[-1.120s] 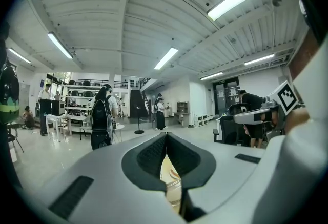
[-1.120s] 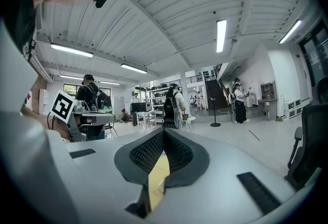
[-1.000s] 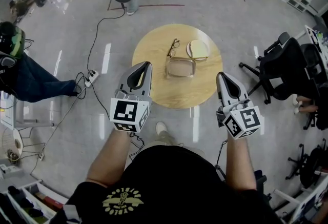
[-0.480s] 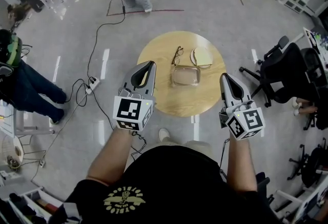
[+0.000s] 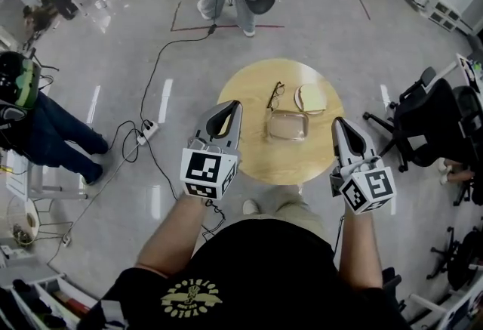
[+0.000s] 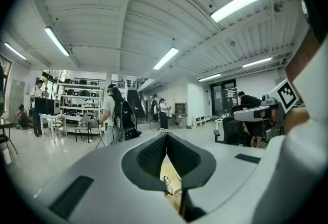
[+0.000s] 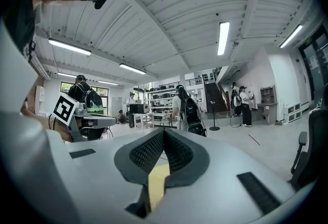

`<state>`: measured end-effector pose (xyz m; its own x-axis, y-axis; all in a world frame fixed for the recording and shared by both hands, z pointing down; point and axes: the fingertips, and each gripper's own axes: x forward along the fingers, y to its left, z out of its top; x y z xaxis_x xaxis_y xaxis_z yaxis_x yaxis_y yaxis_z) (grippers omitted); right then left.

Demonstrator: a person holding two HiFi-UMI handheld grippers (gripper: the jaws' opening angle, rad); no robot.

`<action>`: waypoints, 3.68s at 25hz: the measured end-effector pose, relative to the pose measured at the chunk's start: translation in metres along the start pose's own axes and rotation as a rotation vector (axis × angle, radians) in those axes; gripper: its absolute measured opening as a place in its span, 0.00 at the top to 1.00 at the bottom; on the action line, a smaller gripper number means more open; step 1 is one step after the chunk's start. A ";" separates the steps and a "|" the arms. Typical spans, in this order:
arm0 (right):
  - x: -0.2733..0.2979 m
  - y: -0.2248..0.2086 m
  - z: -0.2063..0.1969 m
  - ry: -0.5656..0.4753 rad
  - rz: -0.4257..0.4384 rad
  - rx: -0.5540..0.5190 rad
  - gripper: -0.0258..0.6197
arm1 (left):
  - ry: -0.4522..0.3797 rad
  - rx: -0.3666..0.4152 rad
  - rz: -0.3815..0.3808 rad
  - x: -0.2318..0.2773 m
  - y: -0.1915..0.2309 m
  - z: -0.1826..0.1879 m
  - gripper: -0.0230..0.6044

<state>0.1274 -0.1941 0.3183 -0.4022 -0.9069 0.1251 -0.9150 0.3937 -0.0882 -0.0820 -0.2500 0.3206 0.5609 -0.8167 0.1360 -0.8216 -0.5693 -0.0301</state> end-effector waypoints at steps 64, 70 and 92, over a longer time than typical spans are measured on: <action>0.121 -0.141 -0.178 0.330 0.113 0.123 0.94 | 0.460 -0.350 0.038 0.152 -0.021 -0.222 0.93; 0.125 -0.137 -0.209 0.402 0.130 0.103 0.94 | 0.534 -0.398 0.020 0.157 -0.028 -0.258 0.93; 0.127 -0.131 -0.308 0.633 0.181 0.215 0.89 | 0.695 -0.526 -0.019 0.152 -0.049 -0.334 0.85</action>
<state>0.1869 -0.3144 0.6495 -0.5484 -0.5416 0.6371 -0.8316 0.4328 -0.3480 0.0098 -0.3149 0.6735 0.5267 -0.4669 0.7103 -0.8492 -0.3248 0.4163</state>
